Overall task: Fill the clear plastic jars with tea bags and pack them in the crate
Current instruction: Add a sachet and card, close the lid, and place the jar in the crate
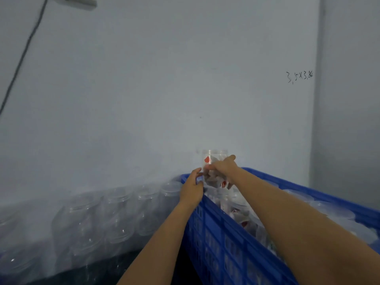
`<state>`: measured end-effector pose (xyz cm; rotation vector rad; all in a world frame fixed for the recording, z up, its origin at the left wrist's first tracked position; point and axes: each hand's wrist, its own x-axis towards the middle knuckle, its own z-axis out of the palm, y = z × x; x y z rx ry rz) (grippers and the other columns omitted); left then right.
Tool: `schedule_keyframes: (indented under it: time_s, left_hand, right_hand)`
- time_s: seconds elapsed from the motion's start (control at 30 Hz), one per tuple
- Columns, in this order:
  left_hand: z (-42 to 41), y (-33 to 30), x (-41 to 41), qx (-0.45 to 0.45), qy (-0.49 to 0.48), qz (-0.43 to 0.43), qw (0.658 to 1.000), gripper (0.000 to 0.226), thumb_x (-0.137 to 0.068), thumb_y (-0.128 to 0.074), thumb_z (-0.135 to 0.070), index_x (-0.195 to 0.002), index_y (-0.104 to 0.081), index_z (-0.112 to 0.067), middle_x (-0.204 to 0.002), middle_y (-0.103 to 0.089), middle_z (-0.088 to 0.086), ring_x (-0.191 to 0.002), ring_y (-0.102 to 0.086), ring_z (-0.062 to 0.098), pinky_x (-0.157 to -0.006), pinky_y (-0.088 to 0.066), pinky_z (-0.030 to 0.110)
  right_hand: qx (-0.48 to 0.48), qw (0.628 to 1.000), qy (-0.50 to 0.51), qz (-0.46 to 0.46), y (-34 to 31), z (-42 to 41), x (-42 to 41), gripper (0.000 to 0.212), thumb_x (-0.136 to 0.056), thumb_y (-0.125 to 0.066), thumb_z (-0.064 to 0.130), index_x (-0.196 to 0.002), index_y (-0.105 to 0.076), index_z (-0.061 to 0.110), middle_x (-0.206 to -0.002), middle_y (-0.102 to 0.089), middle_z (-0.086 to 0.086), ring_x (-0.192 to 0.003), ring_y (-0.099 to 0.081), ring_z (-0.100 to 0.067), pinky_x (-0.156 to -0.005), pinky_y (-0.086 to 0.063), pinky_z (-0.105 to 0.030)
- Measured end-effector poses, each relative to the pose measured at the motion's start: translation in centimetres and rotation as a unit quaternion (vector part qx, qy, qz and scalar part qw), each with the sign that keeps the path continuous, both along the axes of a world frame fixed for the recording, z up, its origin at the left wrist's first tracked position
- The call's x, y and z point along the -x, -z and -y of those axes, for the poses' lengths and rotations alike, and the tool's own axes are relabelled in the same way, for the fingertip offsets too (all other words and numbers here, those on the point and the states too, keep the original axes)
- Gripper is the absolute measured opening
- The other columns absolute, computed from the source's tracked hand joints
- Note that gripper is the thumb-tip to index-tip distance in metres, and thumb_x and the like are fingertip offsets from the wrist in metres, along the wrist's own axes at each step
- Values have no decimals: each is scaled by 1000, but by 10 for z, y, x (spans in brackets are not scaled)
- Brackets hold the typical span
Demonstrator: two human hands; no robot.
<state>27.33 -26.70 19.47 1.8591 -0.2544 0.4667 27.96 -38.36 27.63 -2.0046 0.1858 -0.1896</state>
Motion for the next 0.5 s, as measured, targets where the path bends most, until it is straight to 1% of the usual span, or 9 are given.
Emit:
schedule_keyframes:
  time_s: [0.07,0.13,0.17,0.23,0.33,0.37,0.43,0.47,0.5]
  left_hand:
    - [-1,6,-10,-19,8,-5,1000,44,-100,-40,-10,-140,-44,-29,-120,-51,-10,-107,-51,9,-89,-44,24]
    - [-3,11,-19,-44,19,-5,999,51,-96,-43,-5,-141,-43,-30,-121,-54,-9,-108,-54,12,-90,-46,25]
    - [-3,13,-24,-51,20,-4,999,55,-93,-44,-2,-141,-42,-30,-122,-56,-6,-111,-56,16,-93,-48,27]
    - [-3,14,-33,-54,12,-9,998,62,-90,-45,0,-144,-38,-30,-128,-56,2,-118,-54,24,-100,-47,35]
    - [-1,15,-44,-59,3,-34,998,67,-90,-46,-3,-148,-30,-32,-142,-46,7,-127,-46,29,-106,-42,43]
    - [-2,15,-46,-59,5,-44,997,67,-92,-46,-6,-150,-27,-32,-145,-43,7,-129,-44,29,-107,-41,44]
    - [-5,14,-50,-56,17,-56,997,64,-95,-43,-9,-151,-24,-32,-149,-39,8,-132,-43,29,-108,-41,45]
    - [-6,14,-53,-59,23,-62,996,64,-95,-42,-9,-152,-23,-31,-150,-38,9,-132,-42,29,-108,-40,45]
    - [-8,13,-54,-65,27,-70,995,67,-94,-42,-7,-153,-20,-30,-150,-36,10,-133,-41,30,-108,-40,45]
  right_hand:
    - [-24,1000,4,-11,4,-5,-15,113,-76,-79,35,-147,5,9,-142,-36,-25,-121,-46,-45,-85,-46,-53]
    - [-45,999,3,-7,9,-10,-28,106,-76,-79,34,-145,-2,10,-140,-37,-25,-121,-47,-44,-88,-46,-53]
    - [-49,999,4,1,12,-12,-32,100,-76,-80,33,-142,-9,10,-138,-39,-25,-119,-48,-42,-86,-47,-51]
    - [-29,999,22,17,17,-16,-41,91,-74,-80,36,-139,-22,11,-135,-38,-22,-113,-48,-34,-77,-49,-40]
    - [7,999,40,36,23,-20,-51,84,-75,-78,42,-140,-33,15,-136,-35,-18,-97,-39,-25,-63,-39,-26]
    - [3,999,34,37,25,-21,-54,85,-76,-77,41,-142,-30,16,-138,-35,-18,-102,-41,-28,-65,-41,-27]
    - [-29,999,20,36,28,-23,-60,92,-81,-75,32,-150,-16,15,-143,-32,-19,-122,-42,-35,-87,-47,-36]
    - [-52,998,13,35,30,-23,-60,92,-84,-71,27,-151,-10,11,-145,-33,-20,-127,-42,-36,-93,-45,-39]
    - [-70,997,5,33,30,-25,-60,86,-89,-66,23,-150,-8,7,-144,-36,-21,-128,-43,-36,-94,-43,-38]
